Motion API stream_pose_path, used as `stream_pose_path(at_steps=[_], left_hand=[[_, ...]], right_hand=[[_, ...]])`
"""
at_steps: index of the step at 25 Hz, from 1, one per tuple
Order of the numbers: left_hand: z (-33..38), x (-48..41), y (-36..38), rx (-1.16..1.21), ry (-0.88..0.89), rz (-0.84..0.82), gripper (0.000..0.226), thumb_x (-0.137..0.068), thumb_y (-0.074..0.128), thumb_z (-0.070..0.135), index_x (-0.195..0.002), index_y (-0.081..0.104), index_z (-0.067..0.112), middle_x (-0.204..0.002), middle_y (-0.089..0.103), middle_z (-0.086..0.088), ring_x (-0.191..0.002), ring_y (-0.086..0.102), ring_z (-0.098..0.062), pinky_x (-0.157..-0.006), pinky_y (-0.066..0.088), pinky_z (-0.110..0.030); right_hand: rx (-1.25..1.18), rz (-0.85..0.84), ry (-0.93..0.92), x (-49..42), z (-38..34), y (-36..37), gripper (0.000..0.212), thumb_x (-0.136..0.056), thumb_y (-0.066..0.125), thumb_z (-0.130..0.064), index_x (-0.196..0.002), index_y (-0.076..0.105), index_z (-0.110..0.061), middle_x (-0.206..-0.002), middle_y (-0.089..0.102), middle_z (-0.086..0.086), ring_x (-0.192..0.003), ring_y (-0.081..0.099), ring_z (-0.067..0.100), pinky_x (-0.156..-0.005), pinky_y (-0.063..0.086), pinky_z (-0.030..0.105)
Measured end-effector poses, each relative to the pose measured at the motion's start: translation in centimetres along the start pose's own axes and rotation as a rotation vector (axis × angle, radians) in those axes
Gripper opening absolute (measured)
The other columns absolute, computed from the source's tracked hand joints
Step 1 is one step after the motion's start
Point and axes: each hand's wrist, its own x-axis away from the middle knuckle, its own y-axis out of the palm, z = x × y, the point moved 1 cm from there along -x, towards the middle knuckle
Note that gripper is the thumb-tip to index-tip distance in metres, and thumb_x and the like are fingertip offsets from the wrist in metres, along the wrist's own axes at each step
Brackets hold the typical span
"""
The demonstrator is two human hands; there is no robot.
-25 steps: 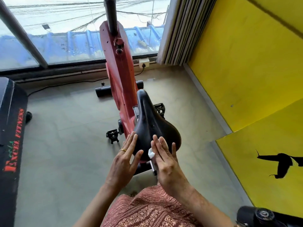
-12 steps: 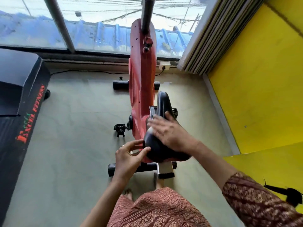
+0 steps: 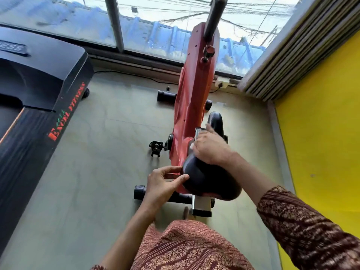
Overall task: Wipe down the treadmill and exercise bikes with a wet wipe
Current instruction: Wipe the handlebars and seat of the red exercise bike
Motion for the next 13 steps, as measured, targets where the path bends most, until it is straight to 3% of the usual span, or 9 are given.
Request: stream_pose_path(at_steps=[4,7,10,13], left_hand=[[-0.5,-0.2,-0.9,0.085,-0.025,0.016,0.018,-0.078,0.073,0.0,-0.09,0.071,0.013,-0.084,0.073,-0.001,-0.08,0.07,-0.013,-0.07,0.054,-0.016],[-1.3,-0.9,-1.8,0.218,-0.104,0.08,0.014,-0.086,0.063,-0.001,-0.089,0.068,0.012,-0.089,0.071,-0.01,-0.082,0.068,-0.018,-0.071,0.055,-0.019],[-0.9,-1.4,-1.4,0.242,-0.102,0.06,0.015,-0.09,0.059,0.004,-0.085,0.066,0.017,-0.086,0.07,-0.009,-0.084,0.067,-0.02,-0.073,0.056,-0.021],[0.1,-0.9,0.5,0.141,-0.014,0.003,0.005,-0.086,0.067,0.013,-0.089,0.068,0.017,-0.086,0.07,-0.002,-0.084,0.067,-0.014,-0.08,0.054,-0.022]], right_hand=[[-0.044,0.03,-0.04,0.6,-3.6,-0.8,0.035,-0.096,0.034,-0.022,-0.093,0.068,-0.013,-0.098,0.067,0.008,-0.101,0.058,0.028,-0.106,0.028,0.044],[-0.118,0.09,-0.111,2.3,-6.6,-0.1,0.038,-0.097,0.034,-0.024,-0.097,0.068,-0.008,-0.098,0.066,0.01,-0.102,0.056,0.027,-0.109,0.029,0.048],[-0.059,0.291,-0.162,6.2,-9.7,4.2,0.031,-0.09,0.047,-0.017,-0.106,0.069,0.0,-0.115,0.064,0.016,-0.121,0.05,0.032,-0.116,0.023,0.048],[-0.101,0.559,-0.137,11.3,-8.0,9.2,0.041,-0.099,0.037,-0.012,-0.139,0.045,-0.011,-0.147,0.041,0.006,-0.139,0.032,0.026,-0.113,0.027,0.045]])
